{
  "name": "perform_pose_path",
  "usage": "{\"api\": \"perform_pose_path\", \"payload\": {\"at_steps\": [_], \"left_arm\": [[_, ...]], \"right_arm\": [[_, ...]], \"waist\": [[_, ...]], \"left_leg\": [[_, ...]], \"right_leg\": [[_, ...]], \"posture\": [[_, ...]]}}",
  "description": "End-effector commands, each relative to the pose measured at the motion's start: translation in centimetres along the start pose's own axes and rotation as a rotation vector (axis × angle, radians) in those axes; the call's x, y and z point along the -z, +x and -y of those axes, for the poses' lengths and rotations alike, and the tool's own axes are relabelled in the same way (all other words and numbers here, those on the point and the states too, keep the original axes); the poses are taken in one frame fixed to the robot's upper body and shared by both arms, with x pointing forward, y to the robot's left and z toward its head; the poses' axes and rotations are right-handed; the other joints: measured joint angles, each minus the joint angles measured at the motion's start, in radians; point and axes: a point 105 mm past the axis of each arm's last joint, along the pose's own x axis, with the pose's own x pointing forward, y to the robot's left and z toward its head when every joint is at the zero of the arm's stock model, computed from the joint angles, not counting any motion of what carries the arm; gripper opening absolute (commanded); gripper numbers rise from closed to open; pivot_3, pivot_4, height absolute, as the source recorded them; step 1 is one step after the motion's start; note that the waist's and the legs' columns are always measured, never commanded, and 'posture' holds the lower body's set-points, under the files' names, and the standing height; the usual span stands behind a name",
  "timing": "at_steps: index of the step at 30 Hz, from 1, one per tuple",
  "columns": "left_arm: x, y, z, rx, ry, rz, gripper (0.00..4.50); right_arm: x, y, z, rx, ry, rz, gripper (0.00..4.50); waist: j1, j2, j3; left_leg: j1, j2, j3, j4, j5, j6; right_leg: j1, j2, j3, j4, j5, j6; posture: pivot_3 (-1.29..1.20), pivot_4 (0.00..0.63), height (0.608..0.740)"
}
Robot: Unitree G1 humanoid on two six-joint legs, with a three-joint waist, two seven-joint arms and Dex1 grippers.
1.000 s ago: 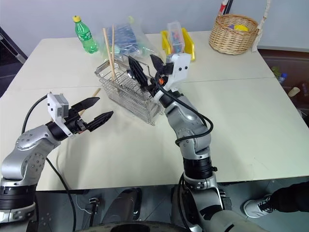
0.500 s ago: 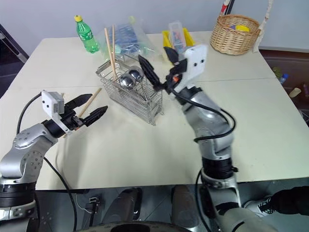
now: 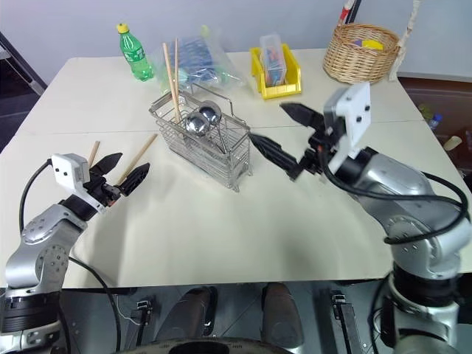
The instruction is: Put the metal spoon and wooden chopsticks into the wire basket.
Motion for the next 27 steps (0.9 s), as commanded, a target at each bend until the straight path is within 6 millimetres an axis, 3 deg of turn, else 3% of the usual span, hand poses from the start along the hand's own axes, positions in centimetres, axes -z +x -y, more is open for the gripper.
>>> {"api": "perform_pose_path", "payload": {"at_steps": [1,6,14,27], "left_arm": [[-1.0,-0.5,-0.1,-0.014,0.026,0.036,4.5],[0.0,-0.5,-0.6,-0.043,0.023,0.012,4.5],[0.2,0.3,-0.6,-0.076,0.002,0.03,4.5],[-0.7,0.7,-2.0,-0.157,-0.005,0.051,4.5]], "right_arm": [[-0.8,-1.5,-1.0,-0.069,-0.043,-0.008,4.46],[-0.3,-2.9,-1.2,-0.11,-0.044,-0.055,4.46],[2.7,-3.6,-3.7,-0.125,-0.02,-0.042,4.46],[5.4,-4.2,-4.0,-0.08,-0.034,-0.023,4.46]], "waist": [[0.005,0.0,0.0],[0.012,-0.001,0.0],[0.013,-0.003,-0.001],[0.013,-0.004,-0.002]], "left_leg": [[0.0,0.0,0.0,0.0,0.0,0.0],[0.0,0.0,0.0,0.001,0.0,0.0],[0.0,0.0,0.0,0.0,0.0,0.0],[0.002,0.0,0.0,0.001,0.0,0.0]], "right_leg": [[0.0,0.0,0.0,0.0,0.0,0.0],[0.001,0.0,0.0,0.0,0.0,0.0],[0.002,0.0,-0.001,-0.001,0.0,0.0],[0.004,0.0,-0.001,-0.001,0.0,0.0]], "posture": [[0.0,0.15,0.74],[0.0,0.15,0.74],[0.0,0.15,0.74],[0.0,0.15,0.74]]}}
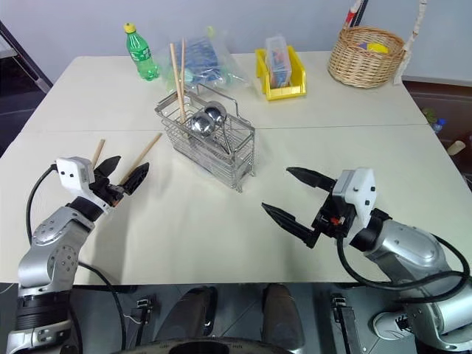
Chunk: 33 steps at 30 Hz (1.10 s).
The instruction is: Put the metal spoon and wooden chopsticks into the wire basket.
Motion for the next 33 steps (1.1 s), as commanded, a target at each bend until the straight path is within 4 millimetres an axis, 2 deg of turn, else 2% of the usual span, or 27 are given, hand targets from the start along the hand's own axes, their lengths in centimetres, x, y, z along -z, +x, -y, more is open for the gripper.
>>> {"api": "perform_pose_path", "payload": {"at_steps": [1,6,12,15,22,27,33], "left_arm": [[-1.9,0.3,-1.6,-0.084,0.012,0.052,4.5],[-2.4,0.9,-4.2,-0.188,0.065,0.024,4.5],[-2.6,2.0,-5.3,-0.227,0.089,-0.039,4.5],[-2.2,2.9,-4.4,-0.173,0.142,-0.108,4.5],[-1.5,4.5,-3.7,-0.104,0.224,-0.29,4.5],[-0.1,4.6,-4.8,-0.142,0.302,-0.457,4.5],[1.0,5.1,-5.2,-0.164,0.276,-0.585,4.5]], "right_arm": [[-0.2,-0.2,0.0,-0.001,-0.029,0.018,4.46],[0.4,-0.6,0.2,-0.006,-0.026,0.009,4.46],[0.8,-0.5,0.4,0.013,-0.025,0.014,4.46],[0.8,-0.2,0.5,0.03,-0.026,0.024,4.46],[0.8,0.2,0.5,0.048,-0.026,0.042,4.46],[0.9,0.0,0.2,0.059,-0.019,0.044,4.46],[1.0,-0.1,0.2,0.08,-0.02,0.048,4.46]], "waist": [[0.001,0.0,0.0],[-0.001,0.0,0.0],[0.0,-0.001,0.0],[-0.002,-0.001,0.0],[-0.003,-0.002,0.0],[-0.004,-0.002,0.0],[-0.002,-0.002,0.0]], "left_leg": [[0.0,0.0,0.0,0.0,0.0,0.0],[0.001,0.0,0.0,0.0,0.0,0.0],[0.001,0.0,0.0,0.0,0.0,0.0],[0.001,0.0,0.0,0.0,0.0,0.0],[0.001,0.0,-0.001,0.0,0.0,0.0],[0.001,0.0,-0.001,0.0,0.0,0.0],[0.001,0.0,-0.001,0.0,0.0,0.0]], "right_leg": [[0.0,0.0,0.0,0.0,0.0,0.0],[0.0,0.0,0.0,0.0,0.0,0.0],[0.001,0.0,0.0,0.0,0.0,0.0],[0.001,0.0,0.0,0.0,0.0,0.0],[0.001,0.0,0.0,0.001,0.0,0.0],[0.0,0.0,0.0,0.001,0.0,0.0],[0.001,0.0,0.0,0.001,0.0,0.0]], "posture": [[0.0,0.15,0.74],[0.0,0.15,0.74],[0.0,0.15,0.74],[0.0,0.15,0.74],[0.0,0.15,0.74],[0.0,0.15,0.74],[0.0,0.15,0.74]]}}
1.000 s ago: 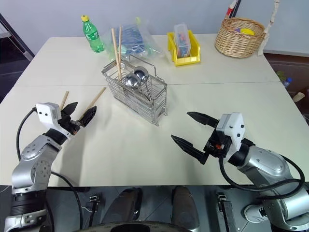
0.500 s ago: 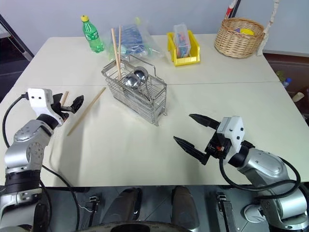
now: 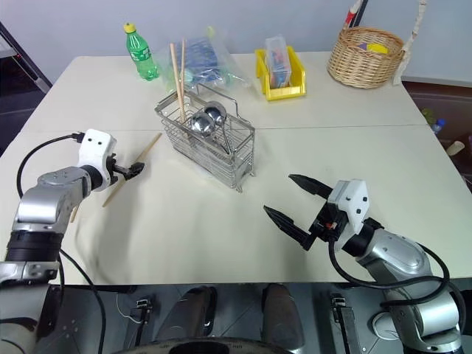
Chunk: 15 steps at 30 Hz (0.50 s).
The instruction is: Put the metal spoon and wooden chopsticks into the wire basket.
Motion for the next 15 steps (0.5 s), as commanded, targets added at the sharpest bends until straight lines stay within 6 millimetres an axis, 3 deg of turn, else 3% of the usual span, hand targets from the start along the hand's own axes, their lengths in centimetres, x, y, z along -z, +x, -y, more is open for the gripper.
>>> {"api": "perform_pose_path", "payload": {"at_steps": [1,7,14,15], "left_arm": [[-0.3,0.2,-0.4,-0.01,0.024,-0.028,4.5],[0.6,0.8,0.2,0.03,0.028,-0.096,4.5],[0.2,0.7,0.7,0.07,0.041,-0.124,4.5],[0.4,0.7,0.8,0.074,0.036,-0.128,4.25]], "right_arm": [[-1.1,0.0,-0.4,0.0,-0.042,0.045,4.46],[-1.1,0.0,-0.5,0.009,-0.041,0.048,4.46],[-1.0,0.0,-0.4,0.019,-0.042,0.046,4.46],[-1.1,0.0,-0.4,0.02,-0.043,0.046,4.5]], "waist": [[0.0,0.0,0.0],[0.001,0.0,0.0],[0.0,0.0,0.0],[0.0,0.0,0.0]], "left_leg": [[0.0,0.0,0.0,0.0,0.0,0.0],[0.002,0.0,0.0,0.0,0.0,0.0],[0.013,0.0,0.0,-0.002,-0.001,0.001],[0.013,0.0,0.0,-0.002,-0.001,0.001]], "right_leg": [[0.0,0.0,0.0,0.0,0.0,0.0],[0.002,0.0,0.0,0.001,0.0,0.0],[0.013,0.0,0.0,-0.001,-0.002,0.002],[0.013,0.0,0.0,-0.001,-0.002,0.002]], "posture": [[0.0,0.15,0.74],[0.0,0.15,0.74],[0.0,0.15,0.74],[0.0,0.15,0.74]]}}
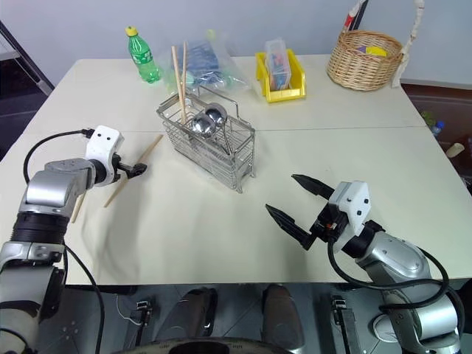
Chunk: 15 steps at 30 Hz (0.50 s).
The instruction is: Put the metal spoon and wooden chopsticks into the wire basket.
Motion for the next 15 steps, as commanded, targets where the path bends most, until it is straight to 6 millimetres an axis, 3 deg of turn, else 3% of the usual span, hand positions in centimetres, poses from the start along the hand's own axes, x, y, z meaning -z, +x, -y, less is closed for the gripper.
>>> {"api": "perform_pose_path", "payload": {"at_steps": [1,3,9,15], "left_arm": [[0.85,0.04,0.51,0.029,-0.002,-0.042,3.96],[1.03,-0.05,0.66,0.032,-0.005,-0.045,3.18],[1.38,-0.4,0.91,0.037,-0.02,-0.047,0.16],[1.19,-0.58,0.27,0.002,-0.033,-0.031,0.03]], "right_arm": [[-1.2,0.18,-0.51,-0.013,-0.041,0.044,4.5],[-1.2,0.17,-0.45,-0.011,-0.041,0.044,4.5],[-1.14,0.27,-0.28,-0.006,-0.037,0.041,4.5],[-1.06,0.3,-0.15,-0.002,-0.032,0.035,4.5]], "waist": [[0.0,0.0,0.0],[-0.002,0.0,0.0],[-0.007,0.0,0.0],[-0.007,0.0,0.0]], "left_leg": [[0.0,0.0,0.0,0.0,0.0,0.0],[0.0,0.0,0.0,0.0,0.0,0.0],[0.001,0.0,0.0,0.0,0.0,0.0],[0.001,0.0,0.0,0.0,0.0,0.0]], "right_leg": [[0.0,0.0,0.0,0.0,0.0,0.0],[0.0,0.0,0.0,0.0,0.0,0.0],[0.0,0.0,0.0,0.001,0.0,0.0],[0.0,0.0,0.0,0.001,0.0,0.0]], "posture": [[0.0,0.15,0.74],[0.0,0.15,0.74],[0.0,0.15,0.74],[0.0,0.15,0.74]]}}
